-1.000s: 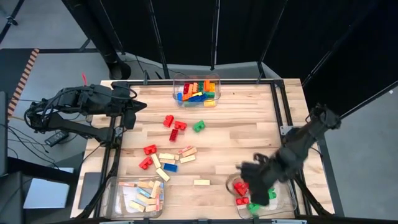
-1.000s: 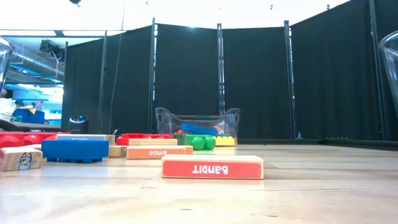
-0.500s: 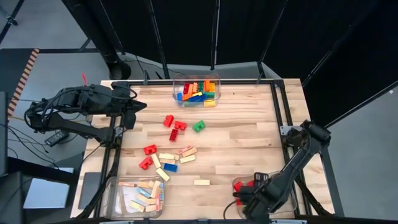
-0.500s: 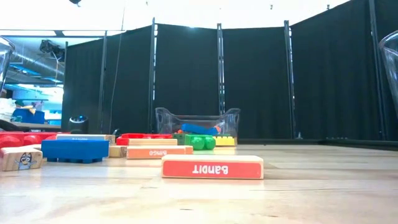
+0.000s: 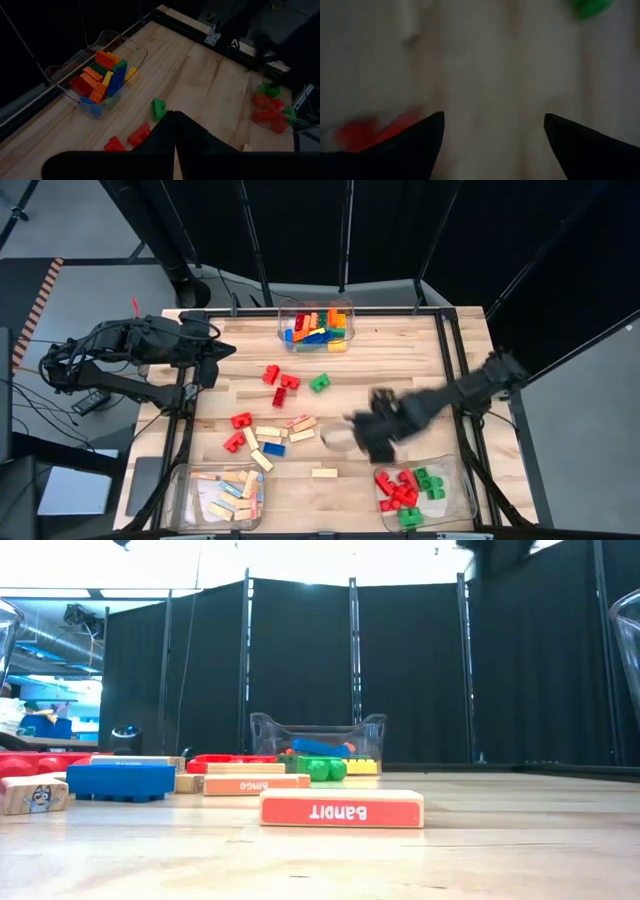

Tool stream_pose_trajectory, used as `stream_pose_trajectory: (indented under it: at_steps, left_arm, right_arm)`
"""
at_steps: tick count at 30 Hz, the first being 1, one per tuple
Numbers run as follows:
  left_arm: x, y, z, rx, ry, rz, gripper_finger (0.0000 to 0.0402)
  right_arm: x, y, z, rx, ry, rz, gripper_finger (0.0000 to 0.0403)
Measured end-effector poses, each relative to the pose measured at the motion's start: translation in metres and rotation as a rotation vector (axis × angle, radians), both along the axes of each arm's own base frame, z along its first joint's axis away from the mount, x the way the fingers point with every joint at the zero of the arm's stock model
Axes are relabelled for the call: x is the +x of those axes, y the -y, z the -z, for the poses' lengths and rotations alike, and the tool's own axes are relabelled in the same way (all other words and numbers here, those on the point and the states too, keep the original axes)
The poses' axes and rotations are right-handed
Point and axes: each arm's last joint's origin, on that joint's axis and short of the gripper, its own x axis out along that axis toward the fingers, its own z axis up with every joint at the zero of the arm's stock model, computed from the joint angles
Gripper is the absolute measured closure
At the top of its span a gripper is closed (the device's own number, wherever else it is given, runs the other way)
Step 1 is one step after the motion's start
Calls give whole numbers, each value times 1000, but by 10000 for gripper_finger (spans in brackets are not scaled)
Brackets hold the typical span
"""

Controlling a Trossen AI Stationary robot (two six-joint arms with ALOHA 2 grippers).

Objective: Sort blocks by size
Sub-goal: Put the 2-stud green game piece into the bottom right transparent bin

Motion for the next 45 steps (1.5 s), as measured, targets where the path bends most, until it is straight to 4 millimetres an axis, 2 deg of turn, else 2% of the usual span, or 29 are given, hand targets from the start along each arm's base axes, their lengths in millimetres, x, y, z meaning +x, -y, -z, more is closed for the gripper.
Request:
stream_pose_trajectory:
  at_steps: [4, 9, 12, 16, 19, 21, 27, 30, 34, 39, 40, 45]
  left_arm:
    - [0, 0, 0, 0, 0, 0, 388]
    - [0, 0, 0, 0, 0, 0, 388]
    - [0, 0, 0, 0, 0, 0, 388]
    - [0, 0, 0, 0, 0, 0, 388]
    - [0, 0, 0, 1, 0, 0, 388]
    - [0, 0, 0, 1, 0, 0, 388]
    - [0, 0, 0, 7, -1, -6, 388]
    - [0, 0, 0, 10, -1, -10, 388]
    - [0, 0, 0, 10, -2, -10, 388]
    - [0, 0, 0, 22, -7, -2, 388]
    - [0, 0, 0, 28, -10, 1, 388]
    - [0, 0, 0, 31, -11, 3, 388]
  right_arm:
    - [44, 57, 11, -67, 84, -132, 65]
    - [88, 116, 36, -171, 158, -338, 75]
    - [104, 142, 62, -168, 124, -414, 78]
    - [116, 163, 103, -180, 10, -549, 80]
    - [124, 171, 129, -205, -60, -609, 80]
    - [131, 178, 139, -225, -95, -622, 81]
    - [149, 197, 142, -234, -77, -648, 88]
    - [156, 202, 146, -185, -67, -648, 107]
    - [155, 196, 162, -27, -101, -681, 155]
    - [156, 183, 174, -30, -168, -698, 222]
    - [156, 180, 175, -36, -177, -696, 222]
    - [150, 170, 156, -47, -184, -627, 222]
